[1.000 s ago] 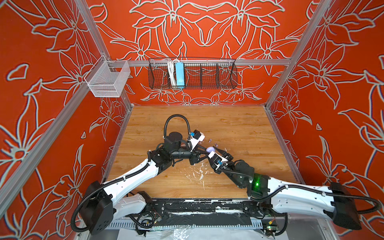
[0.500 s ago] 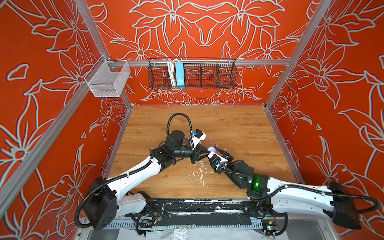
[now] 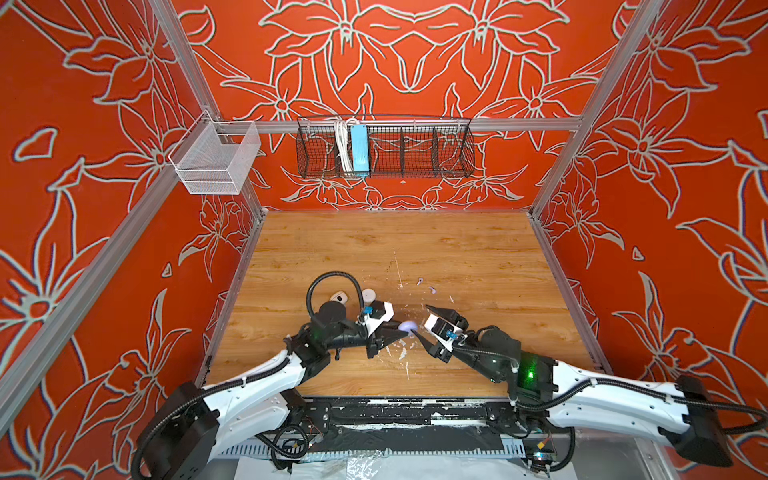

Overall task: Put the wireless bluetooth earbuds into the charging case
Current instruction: 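Pull the right gripper back from the lilac case, then push the lilac case lid open with the right gripper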

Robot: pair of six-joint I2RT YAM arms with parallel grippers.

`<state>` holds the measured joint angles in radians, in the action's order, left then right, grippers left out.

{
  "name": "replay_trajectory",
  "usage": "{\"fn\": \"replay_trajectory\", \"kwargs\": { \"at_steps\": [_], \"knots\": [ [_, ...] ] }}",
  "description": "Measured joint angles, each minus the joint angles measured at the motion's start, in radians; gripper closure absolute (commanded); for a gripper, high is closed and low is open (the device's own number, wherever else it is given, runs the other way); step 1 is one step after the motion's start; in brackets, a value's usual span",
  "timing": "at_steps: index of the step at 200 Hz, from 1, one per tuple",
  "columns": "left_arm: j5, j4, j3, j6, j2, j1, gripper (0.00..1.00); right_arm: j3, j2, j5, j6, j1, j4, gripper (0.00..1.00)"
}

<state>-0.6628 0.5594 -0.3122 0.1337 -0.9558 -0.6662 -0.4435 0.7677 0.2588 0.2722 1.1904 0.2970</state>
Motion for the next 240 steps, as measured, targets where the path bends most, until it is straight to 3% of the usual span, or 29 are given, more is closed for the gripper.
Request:
{"fn": "replay_trajectory", "kwargs": {
  "at_steps": [98, 181, 240],
  "knots": [
    [0.014, 0.061, -0.006, 0.076, 0.011, -0.001, 1.00, -0.013, 0.067, -0.090, -0.076, 0.000, -0.016, 0.45],
    [0.004, 0.070, -0.006, 0.099, 0.007, 0.000, 1.00, -0.035, 0.082, -0.002, -0.101, 0.002, -0.019, 0.53],
    [-0.026, 0.070, -0.006, 0.106, 0.007, -0.001, 1.00, -0.035, 0.055, 0.126, -0.126, 0.000, -0.019, 0.55]
  ]
}}
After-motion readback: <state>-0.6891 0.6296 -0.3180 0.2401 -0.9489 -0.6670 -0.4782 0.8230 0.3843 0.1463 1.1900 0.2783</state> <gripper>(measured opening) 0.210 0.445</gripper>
